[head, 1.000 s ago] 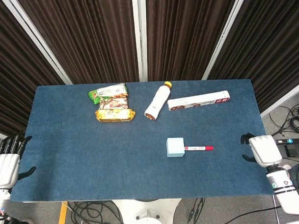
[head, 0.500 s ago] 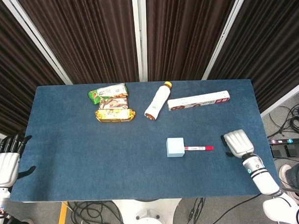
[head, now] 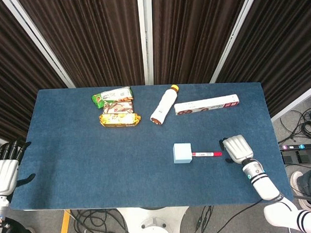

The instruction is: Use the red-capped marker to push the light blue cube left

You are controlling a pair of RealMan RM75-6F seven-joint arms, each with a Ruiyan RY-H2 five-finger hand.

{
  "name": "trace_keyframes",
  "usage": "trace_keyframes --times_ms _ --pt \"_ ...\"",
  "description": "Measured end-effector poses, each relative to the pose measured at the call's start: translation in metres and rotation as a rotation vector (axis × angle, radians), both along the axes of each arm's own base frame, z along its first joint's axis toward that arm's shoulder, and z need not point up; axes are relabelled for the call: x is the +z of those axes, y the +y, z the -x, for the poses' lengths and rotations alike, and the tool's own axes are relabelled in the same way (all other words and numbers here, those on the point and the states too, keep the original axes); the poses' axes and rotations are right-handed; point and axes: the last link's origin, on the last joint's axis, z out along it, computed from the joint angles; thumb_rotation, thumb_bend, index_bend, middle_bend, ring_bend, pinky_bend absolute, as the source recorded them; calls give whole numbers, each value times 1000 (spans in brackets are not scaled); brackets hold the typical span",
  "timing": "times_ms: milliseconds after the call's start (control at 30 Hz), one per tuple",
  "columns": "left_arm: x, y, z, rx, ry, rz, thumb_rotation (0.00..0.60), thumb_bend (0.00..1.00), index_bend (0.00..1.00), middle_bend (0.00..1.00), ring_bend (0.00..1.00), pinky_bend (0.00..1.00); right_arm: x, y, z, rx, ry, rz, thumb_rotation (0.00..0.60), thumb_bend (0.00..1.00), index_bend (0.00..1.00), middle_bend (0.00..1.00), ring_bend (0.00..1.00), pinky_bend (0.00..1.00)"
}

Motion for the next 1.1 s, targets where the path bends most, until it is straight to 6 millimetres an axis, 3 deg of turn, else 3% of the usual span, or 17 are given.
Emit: trace_keyframes --times_ms 433,1100 --pt "0 0 4 7 4 4 600 42 185 106 14 107 -25 -4 -3 -5 -44 -3 600 141 543 507 919 1000" --pt "3 1 8 15 -6 7 600 42 185 105 14 107 -36 -4 -9 -6 -40 -27 600 139 499 485 908 1000"
